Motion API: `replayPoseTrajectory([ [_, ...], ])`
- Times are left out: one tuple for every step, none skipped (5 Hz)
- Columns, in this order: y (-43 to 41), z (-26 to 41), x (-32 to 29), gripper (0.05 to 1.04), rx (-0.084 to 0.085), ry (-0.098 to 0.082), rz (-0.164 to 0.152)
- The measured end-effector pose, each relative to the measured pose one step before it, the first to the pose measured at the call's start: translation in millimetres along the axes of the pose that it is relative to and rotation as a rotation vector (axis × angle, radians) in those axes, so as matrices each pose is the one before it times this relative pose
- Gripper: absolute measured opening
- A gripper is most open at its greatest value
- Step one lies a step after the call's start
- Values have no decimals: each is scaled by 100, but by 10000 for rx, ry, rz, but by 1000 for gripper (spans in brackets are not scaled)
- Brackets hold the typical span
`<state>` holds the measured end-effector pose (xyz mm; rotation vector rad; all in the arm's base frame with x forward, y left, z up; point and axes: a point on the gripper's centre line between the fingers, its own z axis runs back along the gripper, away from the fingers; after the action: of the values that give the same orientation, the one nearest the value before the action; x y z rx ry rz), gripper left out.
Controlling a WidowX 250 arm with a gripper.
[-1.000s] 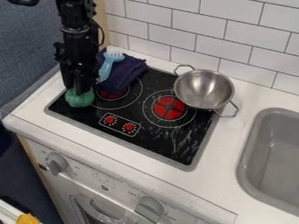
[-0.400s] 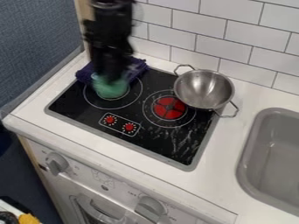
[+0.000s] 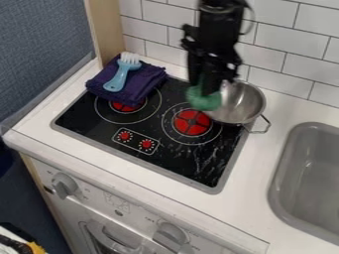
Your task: Move the green object in the pot above the right burner.
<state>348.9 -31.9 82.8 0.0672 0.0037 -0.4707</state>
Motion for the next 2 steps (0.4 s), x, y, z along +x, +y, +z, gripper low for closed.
replayPoseTrajectory([
  [-130, -1247, 2278, 349, -53, 225, 14],
  [524, -731, 1062, 349, 108, 96, 154],
])
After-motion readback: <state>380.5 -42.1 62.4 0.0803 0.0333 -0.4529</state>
